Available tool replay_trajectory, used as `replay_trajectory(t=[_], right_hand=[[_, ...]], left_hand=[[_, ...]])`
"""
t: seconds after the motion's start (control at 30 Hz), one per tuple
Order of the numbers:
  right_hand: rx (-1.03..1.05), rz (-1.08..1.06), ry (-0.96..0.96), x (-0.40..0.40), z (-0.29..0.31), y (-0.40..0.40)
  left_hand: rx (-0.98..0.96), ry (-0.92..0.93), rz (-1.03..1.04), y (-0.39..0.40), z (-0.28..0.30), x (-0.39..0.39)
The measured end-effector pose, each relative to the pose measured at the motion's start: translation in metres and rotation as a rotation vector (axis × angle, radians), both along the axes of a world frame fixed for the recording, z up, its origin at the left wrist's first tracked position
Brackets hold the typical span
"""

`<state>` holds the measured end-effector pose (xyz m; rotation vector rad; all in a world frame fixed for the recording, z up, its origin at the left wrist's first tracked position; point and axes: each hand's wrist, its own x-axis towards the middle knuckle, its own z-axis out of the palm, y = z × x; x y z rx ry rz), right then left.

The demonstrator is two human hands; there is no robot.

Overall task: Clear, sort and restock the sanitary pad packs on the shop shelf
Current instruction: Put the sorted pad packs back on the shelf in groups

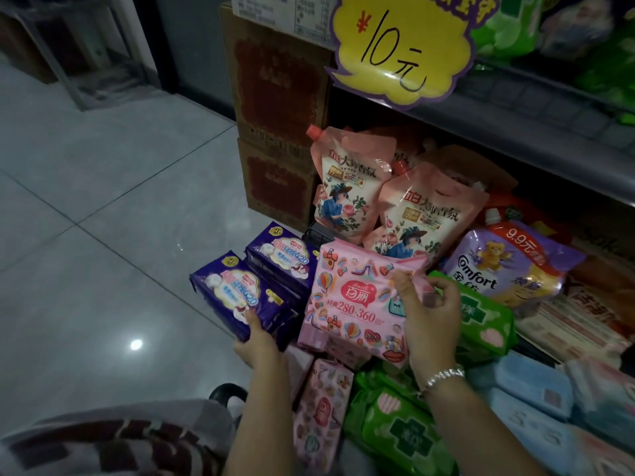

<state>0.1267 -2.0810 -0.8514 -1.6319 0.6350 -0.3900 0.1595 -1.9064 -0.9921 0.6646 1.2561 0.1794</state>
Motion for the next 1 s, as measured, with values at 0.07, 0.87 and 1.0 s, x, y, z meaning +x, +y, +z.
replay_trajectory(t=[0.07,0.87,1.0], right_hand=[[0.023,-0.003,0.014,0.003,-0.006,0.003],[0.044,-0.028,0.052,-0.014,-0.013,-0.003],[0.066,0.013,0.027,-0.028,-0.006,-0.003]], left_hand=[[-0.092,0.022,-0.01,0.0,-0.008,-0.005],[0.078,0.109,-0.616,0.001,-0.037,-0.006],[0.217,0.073,-0.631,0.004,-0.002,-0.016]])
